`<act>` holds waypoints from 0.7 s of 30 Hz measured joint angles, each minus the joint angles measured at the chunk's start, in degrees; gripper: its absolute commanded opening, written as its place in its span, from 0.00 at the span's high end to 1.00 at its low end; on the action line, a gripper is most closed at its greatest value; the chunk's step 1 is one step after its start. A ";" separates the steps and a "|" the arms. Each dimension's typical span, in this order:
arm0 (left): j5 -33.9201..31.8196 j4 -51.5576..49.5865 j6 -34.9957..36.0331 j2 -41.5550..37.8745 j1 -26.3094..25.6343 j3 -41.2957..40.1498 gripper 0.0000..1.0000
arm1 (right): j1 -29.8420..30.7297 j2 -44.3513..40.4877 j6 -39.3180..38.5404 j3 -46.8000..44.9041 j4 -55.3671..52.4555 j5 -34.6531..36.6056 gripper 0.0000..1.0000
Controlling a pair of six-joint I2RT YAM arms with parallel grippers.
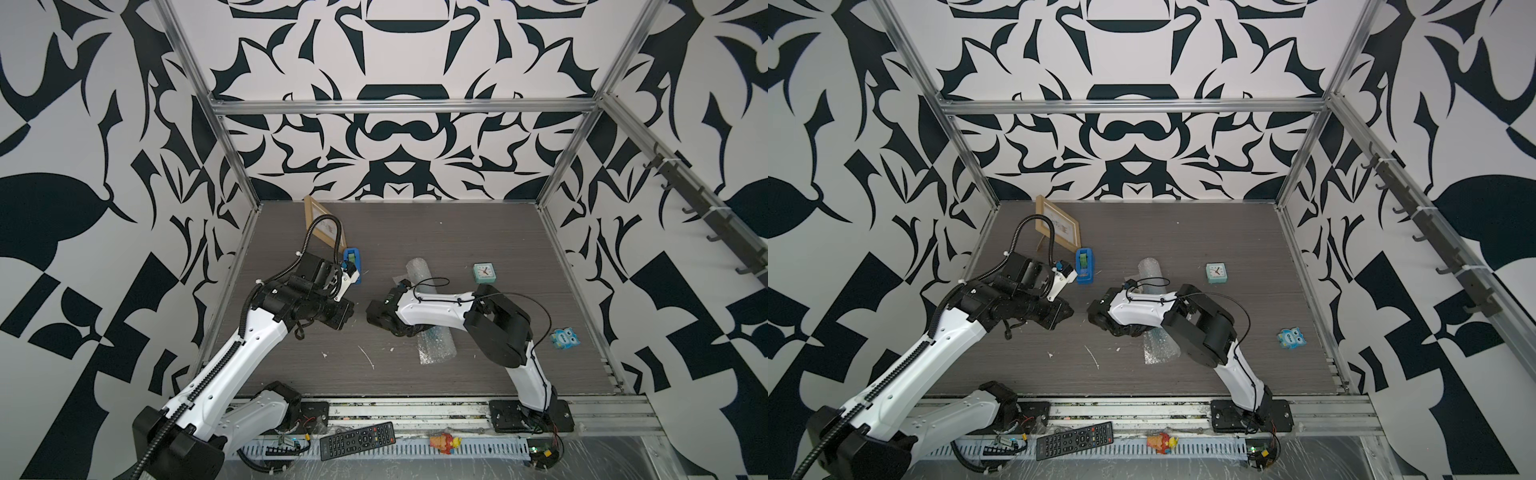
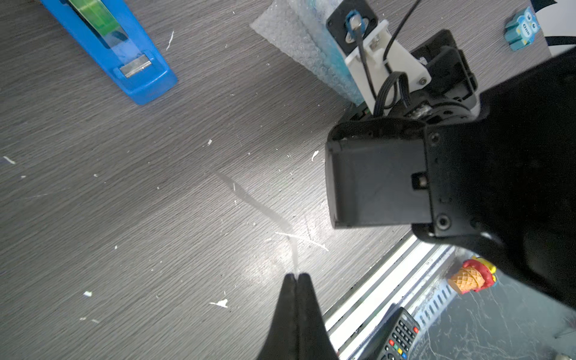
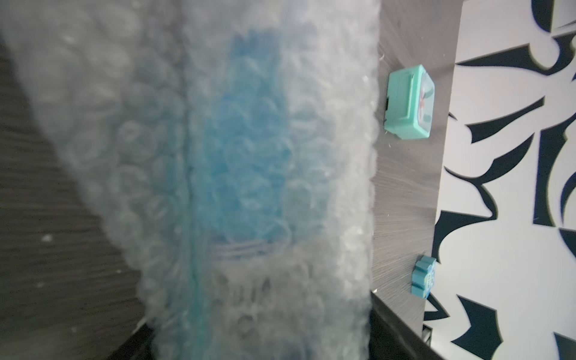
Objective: Wrap wine bottles in bubble wrap
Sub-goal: Adjust the bubble wrap at the center of the board.
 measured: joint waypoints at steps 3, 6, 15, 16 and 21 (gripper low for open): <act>0.00 0.00 0.00 0.00 0.00 0.00 1.00 | -0.50 -0.61 -1.11 -1.25 1.66 -1.18 0.54; 0.00 0.00 0.00 0.00 0.00 0.00 1.00 | -0.55 -1.46 -1.88 -1.84 2.67 -1.62 0.64; 1.42 0.02 -0.28 2.64 0.00 0.26 1.00 | -1.53 -7.45 -6.88 -7.91 10.23 -5.62 0.70; 1.90 0.04 -0.37 3.43 0.00 0.44 1.00 | -1.68 -8.85 -7.76 -9.31 11.89 -6.64 0.70; 4.39 0.02 -0.46 6.86 0.00 2.40 1.00 | -3.15 -17.27 -12.31 -17.59 21.40 -14.64 0.70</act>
